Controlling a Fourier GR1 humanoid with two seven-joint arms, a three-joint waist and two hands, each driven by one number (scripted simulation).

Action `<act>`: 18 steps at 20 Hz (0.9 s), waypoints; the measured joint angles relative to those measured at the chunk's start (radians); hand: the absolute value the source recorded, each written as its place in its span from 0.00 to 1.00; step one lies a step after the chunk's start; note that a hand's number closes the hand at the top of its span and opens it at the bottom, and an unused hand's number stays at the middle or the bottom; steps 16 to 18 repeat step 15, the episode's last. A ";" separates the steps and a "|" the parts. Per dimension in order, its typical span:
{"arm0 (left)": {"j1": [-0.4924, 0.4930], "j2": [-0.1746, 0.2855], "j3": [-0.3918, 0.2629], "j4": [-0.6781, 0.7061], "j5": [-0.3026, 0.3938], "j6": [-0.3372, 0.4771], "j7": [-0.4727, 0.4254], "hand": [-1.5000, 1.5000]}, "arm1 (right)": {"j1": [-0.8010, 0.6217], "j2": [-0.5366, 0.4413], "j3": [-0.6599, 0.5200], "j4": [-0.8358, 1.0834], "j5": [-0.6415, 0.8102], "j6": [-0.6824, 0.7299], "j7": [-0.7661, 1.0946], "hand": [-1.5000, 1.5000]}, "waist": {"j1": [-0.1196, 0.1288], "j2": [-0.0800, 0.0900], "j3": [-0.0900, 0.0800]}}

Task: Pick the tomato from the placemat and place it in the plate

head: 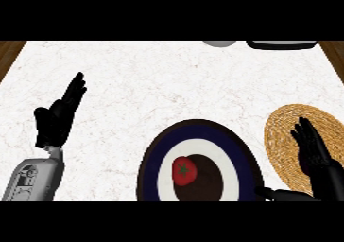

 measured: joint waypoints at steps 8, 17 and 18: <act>0.010 -0.015 -0.014 -0.044 -0.010 0.001 0.038 0.50 | 0.022 -0.147 -0.253 0.200 -0.210 0.243 -0.174 0.00 | 0.007 0.000 0.000; -0.002 -0.015 -0.007 -0.043 -0.016 -0.003 0.044 0.50 | -0.028 -0.226 -0.379 0.455 -0.247 0.405 -0.335 0.00 | 0.011 0.001 0.000; -0.002 -0.015 -0.007 -0.043 -0.016 -0.003 0.044 0.50 | -0.028 -0.226 -0.379 0.455 -0.247 0.405 -0.335 0.00 | 0.011 0.001 0.000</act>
